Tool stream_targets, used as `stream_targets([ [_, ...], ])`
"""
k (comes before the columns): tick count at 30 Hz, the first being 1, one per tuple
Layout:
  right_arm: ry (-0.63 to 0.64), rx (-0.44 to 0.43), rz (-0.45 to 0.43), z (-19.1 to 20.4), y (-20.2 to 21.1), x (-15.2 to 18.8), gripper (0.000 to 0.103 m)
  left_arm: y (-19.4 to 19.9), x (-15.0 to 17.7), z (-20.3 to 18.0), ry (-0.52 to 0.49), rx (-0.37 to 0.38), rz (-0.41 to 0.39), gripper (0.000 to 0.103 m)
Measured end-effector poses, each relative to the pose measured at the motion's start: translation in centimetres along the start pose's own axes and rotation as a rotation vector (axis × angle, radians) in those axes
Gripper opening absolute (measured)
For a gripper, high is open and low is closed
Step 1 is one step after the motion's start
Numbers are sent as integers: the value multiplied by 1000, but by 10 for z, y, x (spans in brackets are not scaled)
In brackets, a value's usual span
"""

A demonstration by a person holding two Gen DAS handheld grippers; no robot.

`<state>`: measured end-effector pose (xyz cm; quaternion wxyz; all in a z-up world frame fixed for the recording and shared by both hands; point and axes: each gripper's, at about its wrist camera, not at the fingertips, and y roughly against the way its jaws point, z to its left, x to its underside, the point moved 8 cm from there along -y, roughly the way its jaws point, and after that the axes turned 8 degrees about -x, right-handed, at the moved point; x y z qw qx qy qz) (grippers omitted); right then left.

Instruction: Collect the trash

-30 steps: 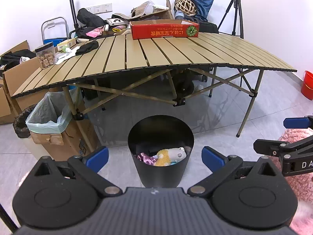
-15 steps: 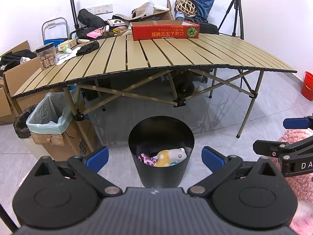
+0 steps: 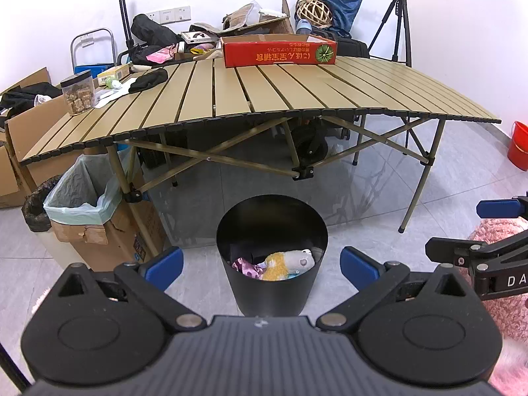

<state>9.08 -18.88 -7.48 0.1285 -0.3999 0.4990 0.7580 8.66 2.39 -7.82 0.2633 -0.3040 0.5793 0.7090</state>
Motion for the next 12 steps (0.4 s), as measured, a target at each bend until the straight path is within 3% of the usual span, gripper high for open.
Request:
stream_targets([
  [12, 1, -5, 14, 5, -6, 5, 103, -2, 2, -2, 6, 6, 3, 103],
])
